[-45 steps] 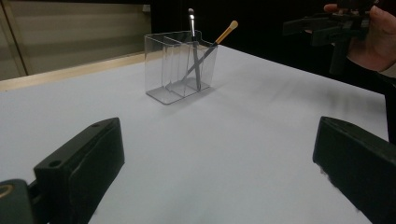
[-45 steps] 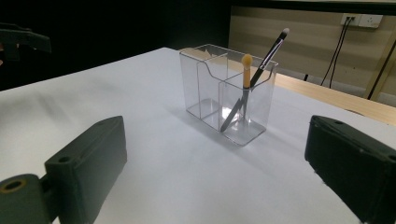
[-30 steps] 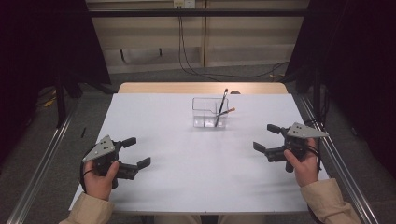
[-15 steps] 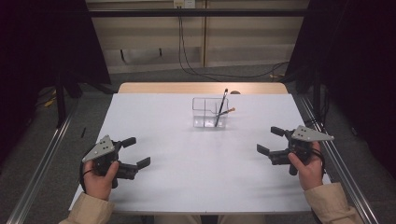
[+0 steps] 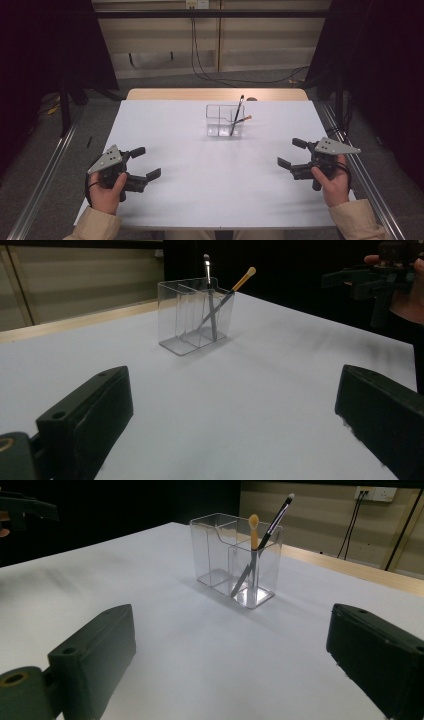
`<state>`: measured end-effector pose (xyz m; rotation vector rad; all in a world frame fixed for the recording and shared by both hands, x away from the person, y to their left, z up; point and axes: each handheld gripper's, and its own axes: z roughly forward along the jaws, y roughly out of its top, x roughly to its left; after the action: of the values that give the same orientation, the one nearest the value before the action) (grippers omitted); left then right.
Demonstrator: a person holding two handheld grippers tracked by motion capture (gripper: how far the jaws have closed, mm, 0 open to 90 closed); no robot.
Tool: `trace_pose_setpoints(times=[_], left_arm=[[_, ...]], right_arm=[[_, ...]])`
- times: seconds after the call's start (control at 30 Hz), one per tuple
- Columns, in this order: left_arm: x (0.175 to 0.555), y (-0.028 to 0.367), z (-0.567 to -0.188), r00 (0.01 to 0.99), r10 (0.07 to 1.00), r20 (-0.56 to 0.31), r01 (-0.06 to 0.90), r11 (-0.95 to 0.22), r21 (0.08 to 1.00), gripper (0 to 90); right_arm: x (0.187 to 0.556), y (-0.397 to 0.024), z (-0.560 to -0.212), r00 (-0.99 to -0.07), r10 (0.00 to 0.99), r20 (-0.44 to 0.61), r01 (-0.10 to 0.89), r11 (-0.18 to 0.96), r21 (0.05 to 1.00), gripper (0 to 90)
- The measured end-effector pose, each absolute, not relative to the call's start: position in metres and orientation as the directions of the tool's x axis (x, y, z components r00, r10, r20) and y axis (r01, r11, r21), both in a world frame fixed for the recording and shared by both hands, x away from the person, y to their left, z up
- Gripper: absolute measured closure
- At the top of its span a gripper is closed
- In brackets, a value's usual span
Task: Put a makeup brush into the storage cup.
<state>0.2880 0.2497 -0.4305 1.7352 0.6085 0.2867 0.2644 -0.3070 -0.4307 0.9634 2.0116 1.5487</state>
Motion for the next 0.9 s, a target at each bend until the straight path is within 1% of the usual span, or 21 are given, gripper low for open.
trace_pose_setpoints(times=[0.9], left_arm=[[0.287, 0.252, -0.430, 0.829, 0.545, -0.128, 0.244, -0.146, 0.959, 2.0]], right_arm=[[0.251, -0.316, -0.433, -0.667, 0.742, 0.071, 0.273, 0.155, 0.949, 5.0]])
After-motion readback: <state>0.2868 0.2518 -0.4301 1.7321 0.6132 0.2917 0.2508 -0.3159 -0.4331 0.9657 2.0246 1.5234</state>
